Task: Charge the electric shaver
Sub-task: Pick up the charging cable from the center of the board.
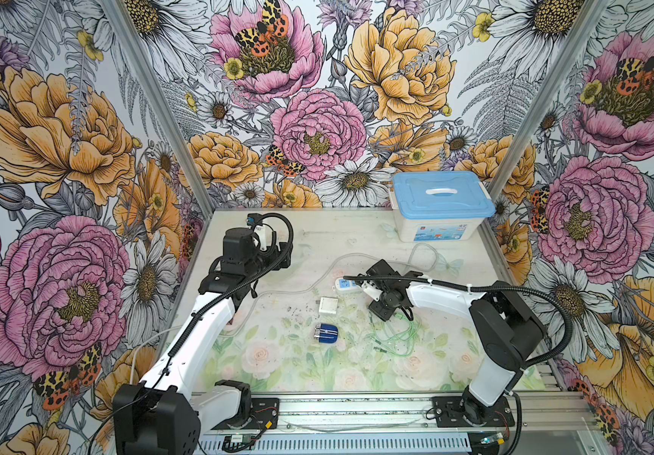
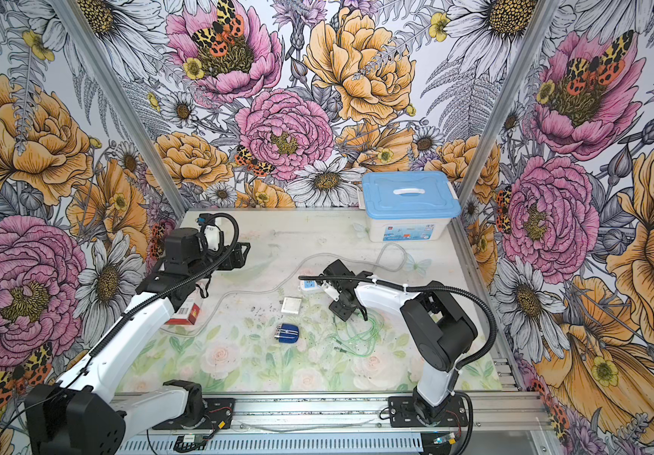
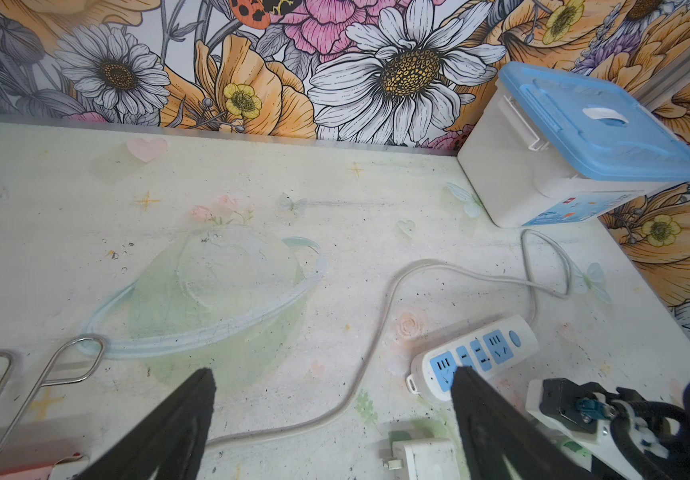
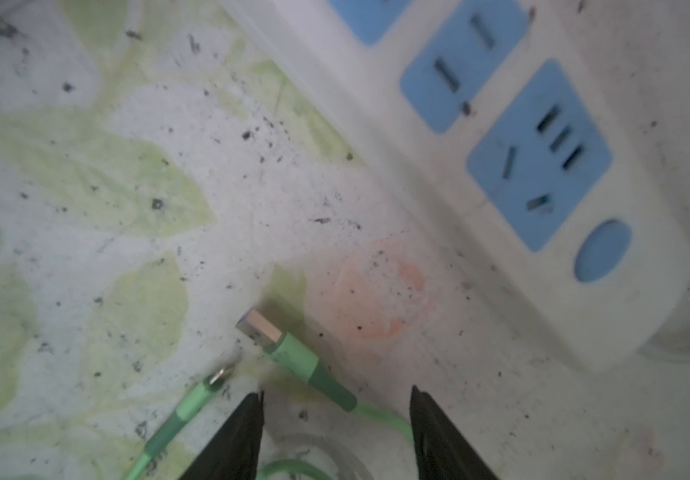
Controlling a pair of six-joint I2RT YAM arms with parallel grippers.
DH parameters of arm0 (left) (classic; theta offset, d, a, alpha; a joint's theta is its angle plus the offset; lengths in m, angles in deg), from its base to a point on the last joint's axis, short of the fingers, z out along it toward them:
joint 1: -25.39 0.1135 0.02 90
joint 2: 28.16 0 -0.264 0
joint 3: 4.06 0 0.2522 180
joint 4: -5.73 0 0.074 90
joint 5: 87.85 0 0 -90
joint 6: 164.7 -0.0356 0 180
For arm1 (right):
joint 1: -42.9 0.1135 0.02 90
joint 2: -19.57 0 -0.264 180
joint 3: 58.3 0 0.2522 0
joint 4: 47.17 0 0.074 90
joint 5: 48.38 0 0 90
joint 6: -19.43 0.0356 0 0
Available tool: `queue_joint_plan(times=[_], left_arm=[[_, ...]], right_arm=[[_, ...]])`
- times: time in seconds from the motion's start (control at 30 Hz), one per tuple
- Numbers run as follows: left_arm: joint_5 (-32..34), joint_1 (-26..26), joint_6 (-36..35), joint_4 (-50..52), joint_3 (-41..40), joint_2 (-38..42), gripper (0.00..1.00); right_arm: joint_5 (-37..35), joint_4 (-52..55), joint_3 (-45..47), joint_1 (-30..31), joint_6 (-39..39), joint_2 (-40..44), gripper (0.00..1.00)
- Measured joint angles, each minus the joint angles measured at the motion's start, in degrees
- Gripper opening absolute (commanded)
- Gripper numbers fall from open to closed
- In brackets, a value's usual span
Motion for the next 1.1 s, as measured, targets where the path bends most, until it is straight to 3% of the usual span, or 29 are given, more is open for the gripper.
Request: queue_joint_plan(times=[0.57, 0.6, 0.67, 0.7, 0.97, 1.1], left_arm=[[-0.3, 0.1, -0.5, 0.0, 0.0, 0.0, 0.92], [-0.3, 0.1, -0.5, 0.0, 0.0, 0.0, 0.92], [-0.3, 0.1, -0.4, 0.0, -0.1, 0.0, 0.92], [-0.5, 0.1, -0.4, 0.0, -0.2, 0.0, 0.91], [-0.5, -1.2, 0.3, 0.1, -1.5, 1.0, 0.92], [-2.4, -3.0, 4.1, -1.5, -3.9, 2.5, 0.83]], right_arm=[[3.1, -0.9, -3.6, 0.0, -1.7, -3.3, 0.3], [3.7, -0.9, -3.6, 0.0, -1.5, -3.3, 0.25], [4.7, -0.9, -3.6, 0.0, -1.2, -3.3, 0.04], [5.2, -0.9, -3.6, 0.0, -0.7, -3.3, 0.0], [7.4, -0.8, -3.3, 0.0, 1.4, 0.9, 0.0], [9.3, -0.9, -2.8, -0.3, 2.0, 7.6, 0.0]])
